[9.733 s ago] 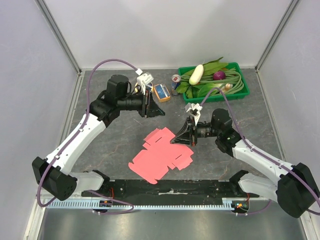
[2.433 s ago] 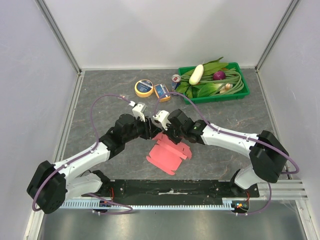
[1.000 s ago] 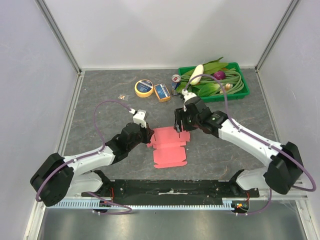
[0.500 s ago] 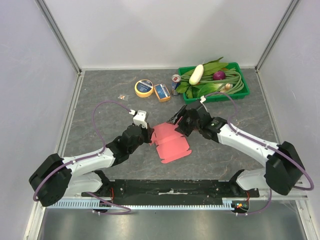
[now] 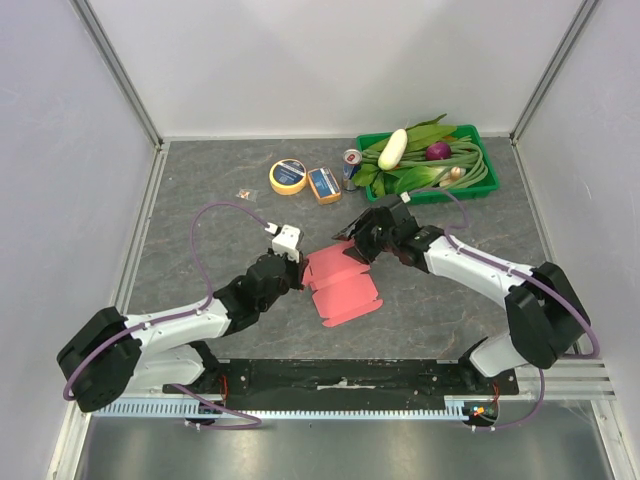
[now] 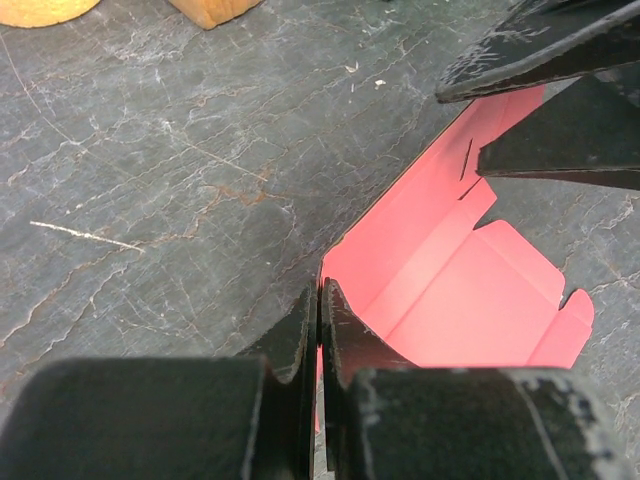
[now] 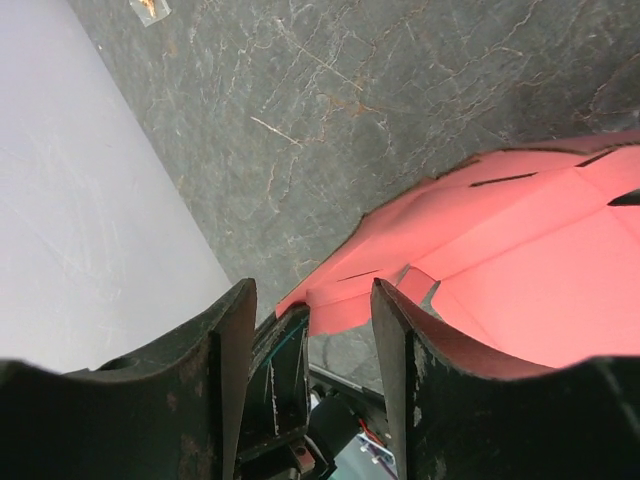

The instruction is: Fold the paper box

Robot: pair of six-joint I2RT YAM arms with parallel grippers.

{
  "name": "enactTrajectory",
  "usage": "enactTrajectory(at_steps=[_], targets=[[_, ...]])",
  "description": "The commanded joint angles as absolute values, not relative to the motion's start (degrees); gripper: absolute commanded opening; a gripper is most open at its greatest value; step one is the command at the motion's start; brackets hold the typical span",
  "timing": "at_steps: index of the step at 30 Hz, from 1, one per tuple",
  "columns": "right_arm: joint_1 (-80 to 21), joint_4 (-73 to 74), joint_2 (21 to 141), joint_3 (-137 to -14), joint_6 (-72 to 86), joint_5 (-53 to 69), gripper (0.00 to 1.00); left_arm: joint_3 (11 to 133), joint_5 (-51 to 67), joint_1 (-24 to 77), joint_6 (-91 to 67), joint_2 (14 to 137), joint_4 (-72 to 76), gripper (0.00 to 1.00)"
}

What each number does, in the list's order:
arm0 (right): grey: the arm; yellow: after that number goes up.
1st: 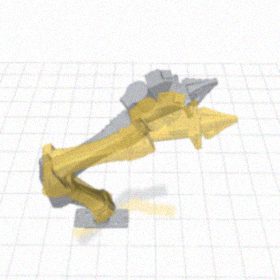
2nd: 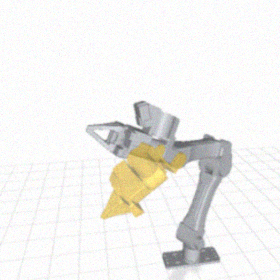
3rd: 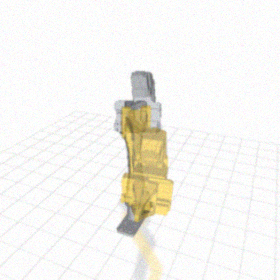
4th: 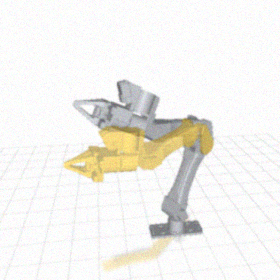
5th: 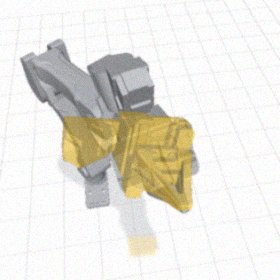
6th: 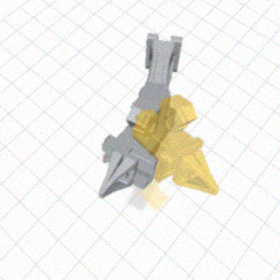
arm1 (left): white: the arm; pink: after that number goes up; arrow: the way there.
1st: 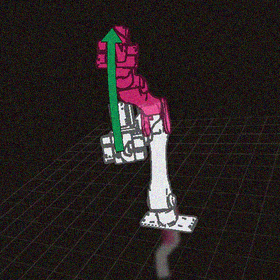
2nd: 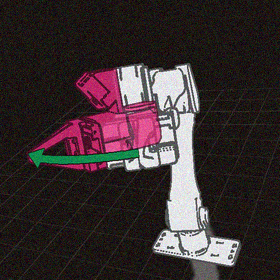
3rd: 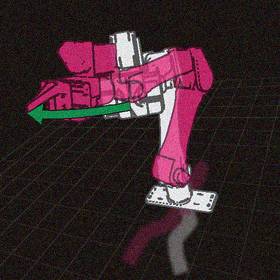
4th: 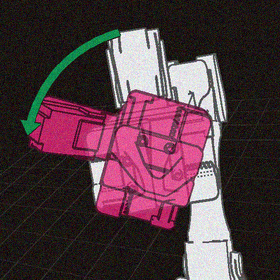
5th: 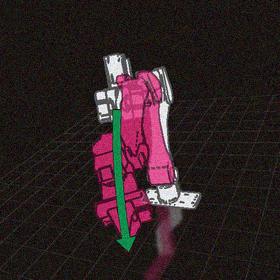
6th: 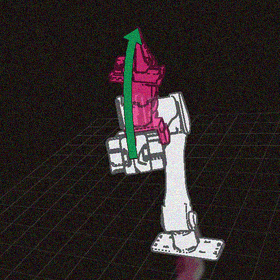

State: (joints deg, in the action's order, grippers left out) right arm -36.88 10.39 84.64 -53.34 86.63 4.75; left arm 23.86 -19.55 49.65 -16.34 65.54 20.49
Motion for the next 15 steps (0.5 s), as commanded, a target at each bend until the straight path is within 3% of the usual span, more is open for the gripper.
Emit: enactTrajectory(at_steps=[1,15], targets=[[-36.4,8.0,86.7,-54.7,89.1,7.2,0.57,23.2,-21.8,50.6,-11.3,65.2,25.3,0.04],[-36.2,5.7,89.8,-54.0,93.3,10.5,0.48,22.9,-24.0,52.3,-7.5,66.6,26.6,0.04]])
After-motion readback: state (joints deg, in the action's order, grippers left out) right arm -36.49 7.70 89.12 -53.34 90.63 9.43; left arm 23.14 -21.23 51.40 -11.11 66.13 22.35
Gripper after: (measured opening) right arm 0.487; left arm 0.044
